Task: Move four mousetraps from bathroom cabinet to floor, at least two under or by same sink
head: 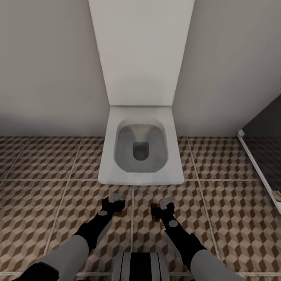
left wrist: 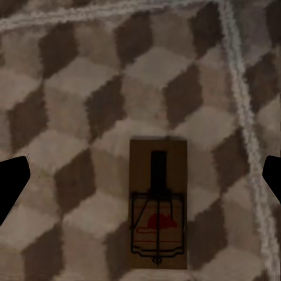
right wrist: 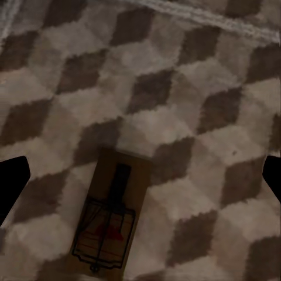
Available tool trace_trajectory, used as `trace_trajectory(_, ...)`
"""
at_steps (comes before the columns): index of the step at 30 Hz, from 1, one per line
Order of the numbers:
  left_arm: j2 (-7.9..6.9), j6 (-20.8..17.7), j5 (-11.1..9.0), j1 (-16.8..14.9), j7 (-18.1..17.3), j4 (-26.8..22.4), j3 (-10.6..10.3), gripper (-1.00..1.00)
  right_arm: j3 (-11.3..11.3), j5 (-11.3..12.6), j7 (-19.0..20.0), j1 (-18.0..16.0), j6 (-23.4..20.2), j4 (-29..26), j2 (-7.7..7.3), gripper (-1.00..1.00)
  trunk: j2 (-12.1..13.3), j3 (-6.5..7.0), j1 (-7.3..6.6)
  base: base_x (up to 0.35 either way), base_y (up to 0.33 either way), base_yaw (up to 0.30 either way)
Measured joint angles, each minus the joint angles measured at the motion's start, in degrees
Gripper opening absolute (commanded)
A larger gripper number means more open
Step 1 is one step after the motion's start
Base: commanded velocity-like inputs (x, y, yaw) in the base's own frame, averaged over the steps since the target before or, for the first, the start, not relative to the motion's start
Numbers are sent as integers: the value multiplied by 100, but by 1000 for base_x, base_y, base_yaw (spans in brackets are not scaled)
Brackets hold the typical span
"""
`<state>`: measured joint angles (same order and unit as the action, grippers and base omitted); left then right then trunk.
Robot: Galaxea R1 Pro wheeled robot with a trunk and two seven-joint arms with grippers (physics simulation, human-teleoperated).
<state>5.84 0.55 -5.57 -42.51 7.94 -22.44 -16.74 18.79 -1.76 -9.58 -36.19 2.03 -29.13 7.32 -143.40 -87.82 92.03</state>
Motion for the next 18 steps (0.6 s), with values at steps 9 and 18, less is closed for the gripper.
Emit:
trace_trajectory(9, 0, 1, -3, 0, 0, 11, 0, 100, 0, 0, 0, 1, 0, -2, 0, 100, 0, 0, 2, -293, 6, 0)
trace_trajectory(18, 0, -1, -2, 0, 0, 11, 0, 100, 0, 0, 0, 2, 0, -3, 0, 100, 0, 0, 2, -331, 0, 0)
